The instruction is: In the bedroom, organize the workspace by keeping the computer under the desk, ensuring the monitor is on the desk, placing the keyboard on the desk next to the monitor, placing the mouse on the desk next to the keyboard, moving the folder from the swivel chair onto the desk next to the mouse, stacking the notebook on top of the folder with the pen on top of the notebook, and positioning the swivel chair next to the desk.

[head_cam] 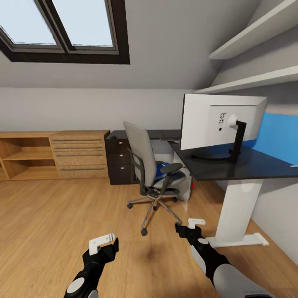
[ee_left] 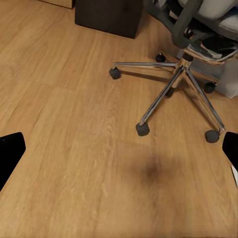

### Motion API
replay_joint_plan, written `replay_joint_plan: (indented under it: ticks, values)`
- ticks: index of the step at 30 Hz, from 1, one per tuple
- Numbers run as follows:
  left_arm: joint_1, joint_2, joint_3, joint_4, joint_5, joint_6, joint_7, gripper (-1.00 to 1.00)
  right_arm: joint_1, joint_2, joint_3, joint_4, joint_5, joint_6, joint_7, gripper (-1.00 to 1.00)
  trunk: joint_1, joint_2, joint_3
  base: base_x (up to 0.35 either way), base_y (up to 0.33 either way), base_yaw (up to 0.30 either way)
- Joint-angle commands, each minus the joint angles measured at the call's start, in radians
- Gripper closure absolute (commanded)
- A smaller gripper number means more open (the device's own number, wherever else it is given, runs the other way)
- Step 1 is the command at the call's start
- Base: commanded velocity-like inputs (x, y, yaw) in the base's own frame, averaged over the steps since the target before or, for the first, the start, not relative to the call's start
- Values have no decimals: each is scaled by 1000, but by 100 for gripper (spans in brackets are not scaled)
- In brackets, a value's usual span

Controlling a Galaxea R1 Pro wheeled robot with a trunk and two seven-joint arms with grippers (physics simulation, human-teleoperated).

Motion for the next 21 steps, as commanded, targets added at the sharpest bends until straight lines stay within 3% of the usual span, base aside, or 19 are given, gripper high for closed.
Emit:
replay_joint_plan:
  ticks: [1,10,15,21]
  values:
    - [0,0,-2,-2,10,2,8,-100,-1,0,1,1,-5,-9,-2,-100,4,-8,-4,0,0,0]
    - [0,0,-4,-2,10,3,8,-100,-53,-1,0,42,-7,-22,-30,-100,38,-71,-32,0,0,0]
    - [0,1,-14,-2,10,3,8,-100,-100,2,-7,107,-35,-18,-130,-100,57,-106,-48,0,0,0]
    - [0,0,-36,-2,10,4,8,-100,-107,2,-9,114,-52,-12,-157,-100,74,-134,-68,0,0,0]
